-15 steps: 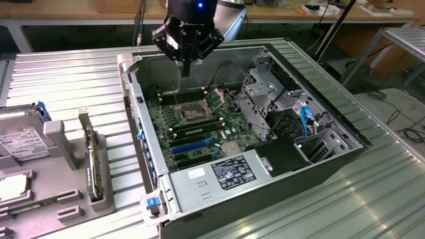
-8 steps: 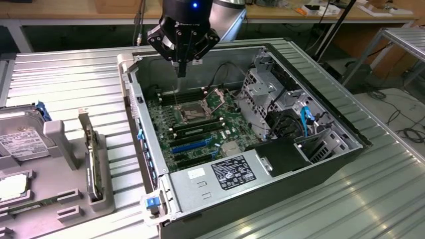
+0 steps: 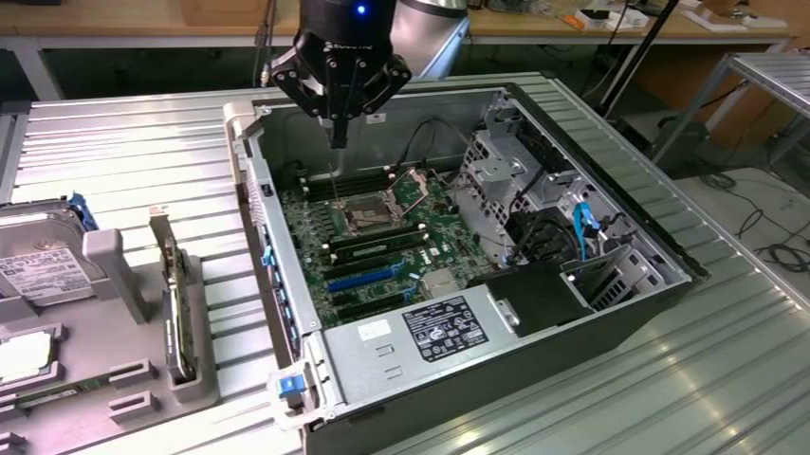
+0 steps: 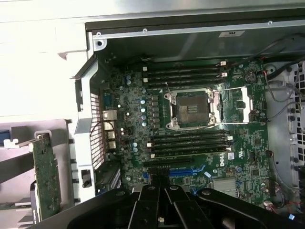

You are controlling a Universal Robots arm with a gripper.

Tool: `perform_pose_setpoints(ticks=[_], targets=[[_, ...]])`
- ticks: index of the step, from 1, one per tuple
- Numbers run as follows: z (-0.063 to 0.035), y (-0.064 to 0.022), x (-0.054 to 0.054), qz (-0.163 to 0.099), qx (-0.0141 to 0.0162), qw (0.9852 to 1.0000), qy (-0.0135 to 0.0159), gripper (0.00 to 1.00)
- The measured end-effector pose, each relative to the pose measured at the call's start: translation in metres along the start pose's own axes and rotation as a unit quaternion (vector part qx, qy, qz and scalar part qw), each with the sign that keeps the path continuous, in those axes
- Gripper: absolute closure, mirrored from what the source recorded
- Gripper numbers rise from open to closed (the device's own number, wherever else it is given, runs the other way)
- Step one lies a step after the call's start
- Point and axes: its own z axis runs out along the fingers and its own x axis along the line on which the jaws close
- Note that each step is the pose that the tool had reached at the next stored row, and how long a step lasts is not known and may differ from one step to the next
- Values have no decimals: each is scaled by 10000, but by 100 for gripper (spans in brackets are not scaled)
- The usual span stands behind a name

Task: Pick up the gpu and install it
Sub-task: 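Reach for the gpu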

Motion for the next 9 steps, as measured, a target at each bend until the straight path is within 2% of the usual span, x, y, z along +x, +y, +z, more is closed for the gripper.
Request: perform_pose_setpoints(ticks=[9], targets=[[-2,-5,72,0,0,10000,0,89]])
